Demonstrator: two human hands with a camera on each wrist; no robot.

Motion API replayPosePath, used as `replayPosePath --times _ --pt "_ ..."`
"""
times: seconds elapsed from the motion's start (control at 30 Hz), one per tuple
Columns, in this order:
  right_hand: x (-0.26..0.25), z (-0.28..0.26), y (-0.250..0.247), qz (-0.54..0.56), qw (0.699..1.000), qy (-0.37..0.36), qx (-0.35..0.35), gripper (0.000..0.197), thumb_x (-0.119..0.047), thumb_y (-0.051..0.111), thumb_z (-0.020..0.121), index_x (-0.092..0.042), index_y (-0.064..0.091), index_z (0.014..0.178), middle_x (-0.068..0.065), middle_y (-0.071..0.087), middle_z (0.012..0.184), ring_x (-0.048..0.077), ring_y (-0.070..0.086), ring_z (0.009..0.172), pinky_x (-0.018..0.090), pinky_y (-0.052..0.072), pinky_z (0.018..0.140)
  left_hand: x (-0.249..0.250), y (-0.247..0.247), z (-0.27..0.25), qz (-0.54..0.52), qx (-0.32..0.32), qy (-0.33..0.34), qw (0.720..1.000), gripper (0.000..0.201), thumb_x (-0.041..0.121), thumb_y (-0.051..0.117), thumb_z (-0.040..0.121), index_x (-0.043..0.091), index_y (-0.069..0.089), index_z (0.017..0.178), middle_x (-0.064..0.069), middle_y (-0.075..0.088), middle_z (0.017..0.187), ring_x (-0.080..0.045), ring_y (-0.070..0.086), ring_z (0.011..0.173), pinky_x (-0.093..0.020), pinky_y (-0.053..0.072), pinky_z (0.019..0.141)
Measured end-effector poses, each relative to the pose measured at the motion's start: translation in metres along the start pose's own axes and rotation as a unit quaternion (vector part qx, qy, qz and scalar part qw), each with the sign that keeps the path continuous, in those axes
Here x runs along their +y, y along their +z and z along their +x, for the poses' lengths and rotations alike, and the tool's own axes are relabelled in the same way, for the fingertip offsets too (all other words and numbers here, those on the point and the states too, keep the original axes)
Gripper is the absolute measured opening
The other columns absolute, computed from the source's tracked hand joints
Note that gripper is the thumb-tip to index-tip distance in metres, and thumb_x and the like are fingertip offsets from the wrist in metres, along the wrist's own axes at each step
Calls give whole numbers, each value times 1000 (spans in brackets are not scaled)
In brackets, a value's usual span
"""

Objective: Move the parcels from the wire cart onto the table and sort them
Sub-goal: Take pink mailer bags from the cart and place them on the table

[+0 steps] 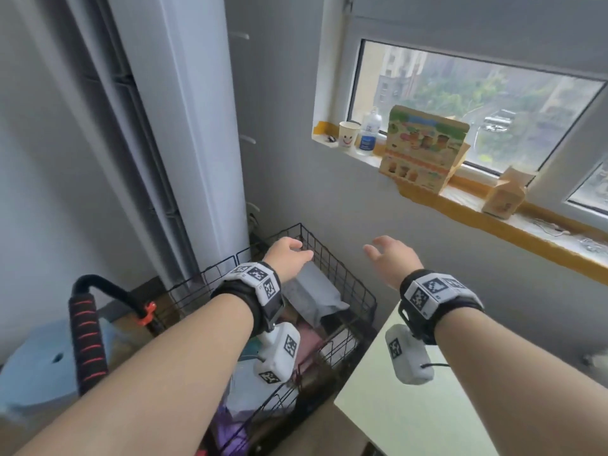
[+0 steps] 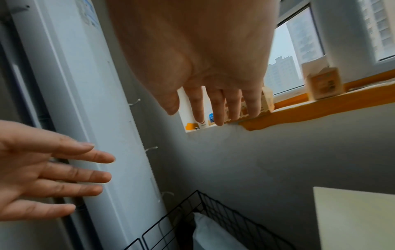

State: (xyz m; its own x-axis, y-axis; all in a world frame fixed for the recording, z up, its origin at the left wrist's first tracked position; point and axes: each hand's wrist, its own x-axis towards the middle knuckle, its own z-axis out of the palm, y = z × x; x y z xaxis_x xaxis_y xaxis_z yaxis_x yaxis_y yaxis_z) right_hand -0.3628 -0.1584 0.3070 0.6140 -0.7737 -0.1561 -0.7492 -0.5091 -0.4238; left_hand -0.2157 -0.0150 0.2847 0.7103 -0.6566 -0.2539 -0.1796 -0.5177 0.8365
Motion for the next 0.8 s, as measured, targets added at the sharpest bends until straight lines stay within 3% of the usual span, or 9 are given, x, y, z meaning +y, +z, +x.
replayPosePath --times 0.2,0.3,0.43,0.6,0.8 --pt "-52 13 49 5 1000 -11 -14 41 -40 40 98 -11 53 125 14 56 128 32 53 117 40 44 99 -52 -59 17 4 26 -24 999 45 28 58 91 11 51 132 -7 54 134 -24 51 122 -32 39 106" --pt "-67 18 70 7 1000 -10 -24 42 -41 40 98 -14 52 128 12 55 129 30 53 117 39 43 97 -77 -78 26 -4 39 -44 998 42 28 58 91 13 53 130 -8 54 133 -25 53 119 -34 41 104" --pt "-77 27 98 3 999 -13 -47 44 -41 40 97 -16 51 131 10 57 128 26 55 113 36 46 93 -106 -86 36 -3 47 -67 997 41 25 58 91 11 55 129 -7 58 126 -25 55 115 -27 40 95" --pt "-88 49 125 -7 996 -17 -90 46 -41 40 98 -16 47 136 11 55 132 26 55 116 39 46 97 -133 -83 52 0 40 -93 995 41 22 56 92 8 53 131 -10 54 134 -24 51 124 -31 37 104" --pt "-102 92 158 -4 988 -39 -149 45 -36 43 99 -13 45 138 13 53 134 27 53 120 36 43 98 -165 -86 80 -12 68 -145 987 39 24 60 90 10 57 127 -7 57 130 -22 53 119 -32 41 101"
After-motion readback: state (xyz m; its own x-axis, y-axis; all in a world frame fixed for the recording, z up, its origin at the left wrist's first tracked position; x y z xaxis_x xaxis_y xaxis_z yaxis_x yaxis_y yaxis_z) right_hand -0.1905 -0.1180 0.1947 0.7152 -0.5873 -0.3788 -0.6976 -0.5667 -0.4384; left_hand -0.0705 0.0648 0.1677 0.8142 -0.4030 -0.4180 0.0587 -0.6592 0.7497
